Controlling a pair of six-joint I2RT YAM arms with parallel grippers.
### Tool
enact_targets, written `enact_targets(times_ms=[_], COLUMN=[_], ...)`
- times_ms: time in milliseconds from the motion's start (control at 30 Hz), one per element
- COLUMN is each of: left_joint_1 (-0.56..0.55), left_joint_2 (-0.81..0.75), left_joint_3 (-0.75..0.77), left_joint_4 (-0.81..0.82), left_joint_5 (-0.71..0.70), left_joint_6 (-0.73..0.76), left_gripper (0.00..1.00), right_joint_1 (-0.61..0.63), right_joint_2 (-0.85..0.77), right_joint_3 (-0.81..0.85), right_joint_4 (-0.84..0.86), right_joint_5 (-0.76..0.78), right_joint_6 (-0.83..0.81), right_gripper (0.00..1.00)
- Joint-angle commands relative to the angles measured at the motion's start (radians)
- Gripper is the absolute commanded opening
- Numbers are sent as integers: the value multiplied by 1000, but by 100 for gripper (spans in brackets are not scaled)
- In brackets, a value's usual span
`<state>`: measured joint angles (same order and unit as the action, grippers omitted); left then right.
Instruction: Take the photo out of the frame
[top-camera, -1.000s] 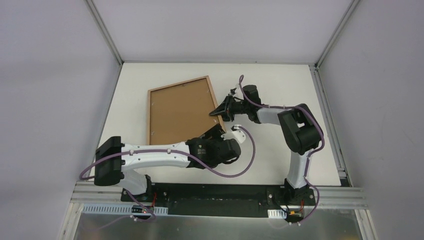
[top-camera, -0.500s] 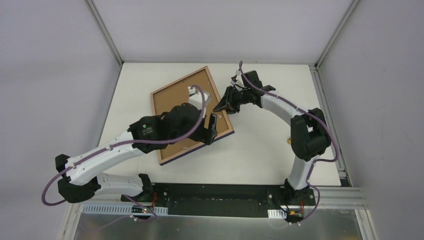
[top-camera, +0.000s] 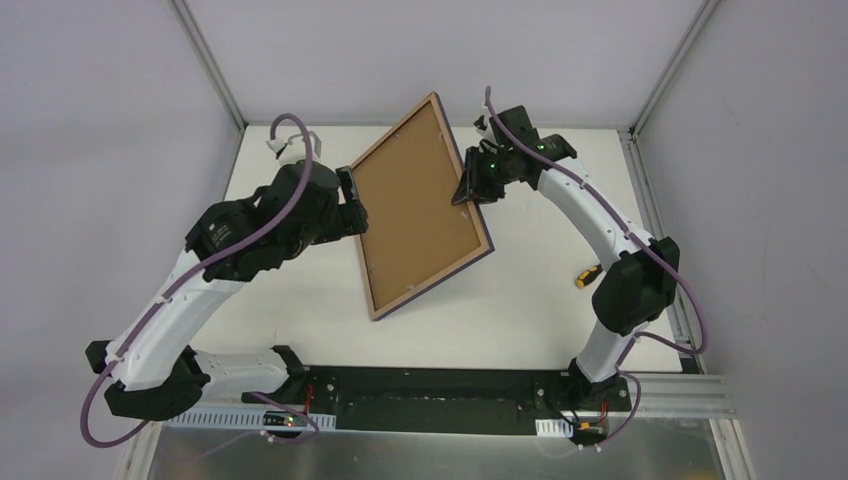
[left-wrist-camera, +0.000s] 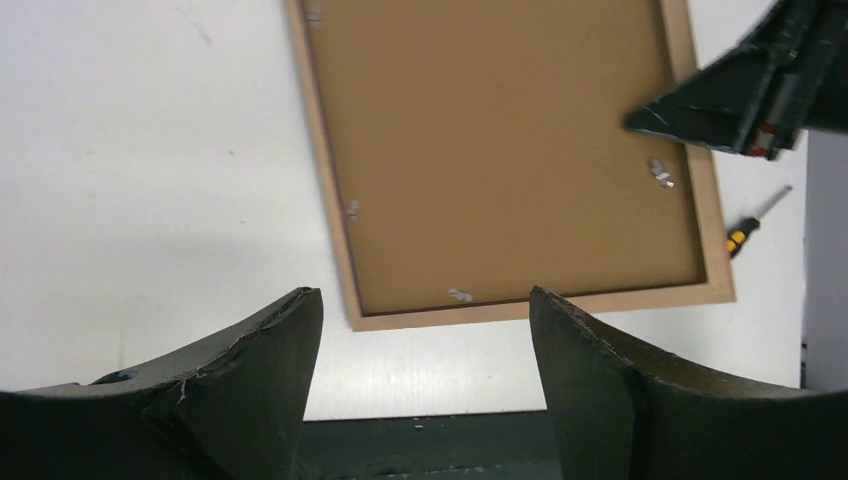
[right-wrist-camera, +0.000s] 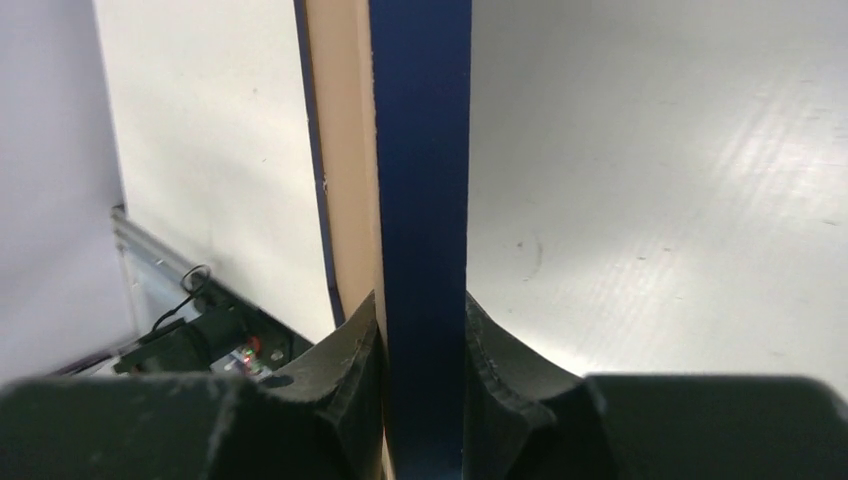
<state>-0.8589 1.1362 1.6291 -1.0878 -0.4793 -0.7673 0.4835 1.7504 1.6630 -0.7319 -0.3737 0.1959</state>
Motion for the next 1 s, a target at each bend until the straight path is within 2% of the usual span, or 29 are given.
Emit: enact_targets(times_ms=[0, 200, 333, 400, 600, 733, 967], left_joint_1=[9, 8, 9, 8, 9, 9, 8], left_joint_2=[-28, -147, -208, -230, -214, -170, -185], left_joint_3=[118, 196, 258, 281, 388, 440, 473], left_joint_4=[-220, -252, -267, -268, -310, -383, -438], left_joint_5=[-178, -207, -184, -190, -188, -203, -330], left_joint_6=[-3, -9, 14, 34, 95, 83, 58], left_gripper=[77, 76, 74, 74, 75, 75, 74], right_joint_1=[66, 261, 395, 476, 655, 771, 933], right_joint_2=[-67, 17, 200, 287, 341, 377, 498], right_joint_3=[154, 428, 768, 886, 838, 777, 741], right_joint_4=[-210, -365, -535, -600, -556, -442, -207], right_joint_5=[309, 624, 834, 979, 1212, 1275, 1358], right_joint_6=[-85, -125, -169, -221, -259, -324, -494], right_gripper=[0, 0, 0, 0, 0, 0, 0])
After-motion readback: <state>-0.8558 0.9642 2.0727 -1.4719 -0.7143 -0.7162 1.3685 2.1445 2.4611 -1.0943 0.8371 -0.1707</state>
